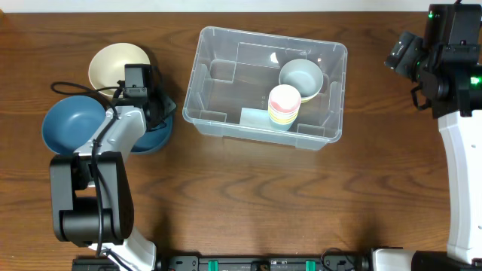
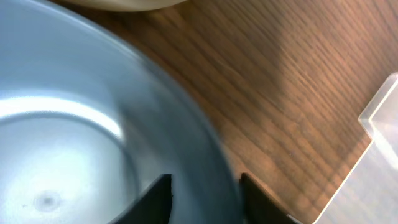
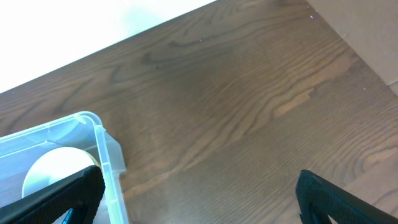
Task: Pack container
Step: 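Move the left gripper to the right dark-blue bowl and grasp its rim, then carry the dark-blue bowl into the bin, set it left of the cups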
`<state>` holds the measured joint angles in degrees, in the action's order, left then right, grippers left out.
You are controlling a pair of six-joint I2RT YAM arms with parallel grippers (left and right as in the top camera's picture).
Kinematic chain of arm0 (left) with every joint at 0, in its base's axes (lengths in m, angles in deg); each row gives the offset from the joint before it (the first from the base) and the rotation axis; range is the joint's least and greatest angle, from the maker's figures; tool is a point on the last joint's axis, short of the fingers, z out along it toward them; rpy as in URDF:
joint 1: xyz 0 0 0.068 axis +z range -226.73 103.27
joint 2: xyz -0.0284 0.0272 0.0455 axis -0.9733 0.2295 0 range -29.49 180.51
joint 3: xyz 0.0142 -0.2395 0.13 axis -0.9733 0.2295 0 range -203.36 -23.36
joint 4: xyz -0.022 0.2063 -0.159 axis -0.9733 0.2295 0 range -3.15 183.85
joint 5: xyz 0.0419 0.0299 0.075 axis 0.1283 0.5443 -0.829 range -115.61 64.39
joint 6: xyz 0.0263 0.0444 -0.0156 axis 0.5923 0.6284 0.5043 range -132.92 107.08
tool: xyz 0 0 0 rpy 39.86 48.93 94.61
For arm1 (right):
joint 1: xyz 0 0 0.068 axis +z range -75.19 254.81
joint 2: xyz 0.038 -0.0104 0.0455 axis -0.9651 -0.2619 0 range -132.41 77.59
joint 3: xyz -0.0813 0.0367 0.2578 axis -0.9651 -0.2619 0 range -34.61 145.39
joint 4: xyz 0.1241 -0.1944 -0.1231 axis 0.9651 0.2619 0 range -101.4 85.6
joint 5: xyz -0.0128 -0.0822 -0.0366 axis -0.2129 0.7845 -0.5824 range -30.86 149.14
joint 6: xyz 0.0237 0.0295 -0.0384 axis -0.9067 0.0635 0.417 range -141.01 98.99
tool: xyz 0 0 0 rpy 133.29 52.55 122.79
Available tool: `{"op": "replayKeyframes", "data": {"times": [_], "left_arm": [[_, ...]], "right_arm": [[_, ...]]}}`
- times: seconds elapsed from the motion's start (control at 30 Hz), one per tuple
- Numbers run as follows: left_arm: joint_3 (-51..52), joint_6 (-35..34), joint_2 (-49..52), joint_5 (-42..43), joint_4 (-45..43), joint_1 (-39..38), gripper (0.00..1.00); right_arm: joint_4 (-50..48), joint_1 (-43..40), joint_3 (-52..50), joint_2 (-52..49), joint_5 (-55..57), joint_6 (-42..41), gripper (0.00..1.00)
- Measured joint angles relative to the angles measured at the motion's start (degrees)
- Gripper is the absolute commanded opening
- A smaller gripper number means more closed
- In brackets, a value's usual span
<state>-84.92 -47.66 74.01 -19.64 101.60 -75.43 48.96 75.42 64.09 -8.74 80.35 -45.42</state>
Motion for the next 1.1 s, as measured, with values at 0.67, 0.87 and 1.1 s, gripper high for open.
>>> {"op": "replayKeyframes", "data": {"times": [0.67,0.87,1.1], "left_arm": [[-0.61,3.61,-14.14,4.39,0.90,0.04,0.06],[-0.61,6.91,-24.96,3.67,2.89,0.11,0.06],[-0.61,10.36,-30.67,4.76,0.52,-0.15,0.06]], "right_arm": [[0.00,0.00,0.00,0.00,0.02,-0.17,0.99],[0.00,0.00,0.00,0.00,0.00,-0.17,0.99],[-0.02,0.00,0.00,0.00,0.00,-0.17,0.99]]}}
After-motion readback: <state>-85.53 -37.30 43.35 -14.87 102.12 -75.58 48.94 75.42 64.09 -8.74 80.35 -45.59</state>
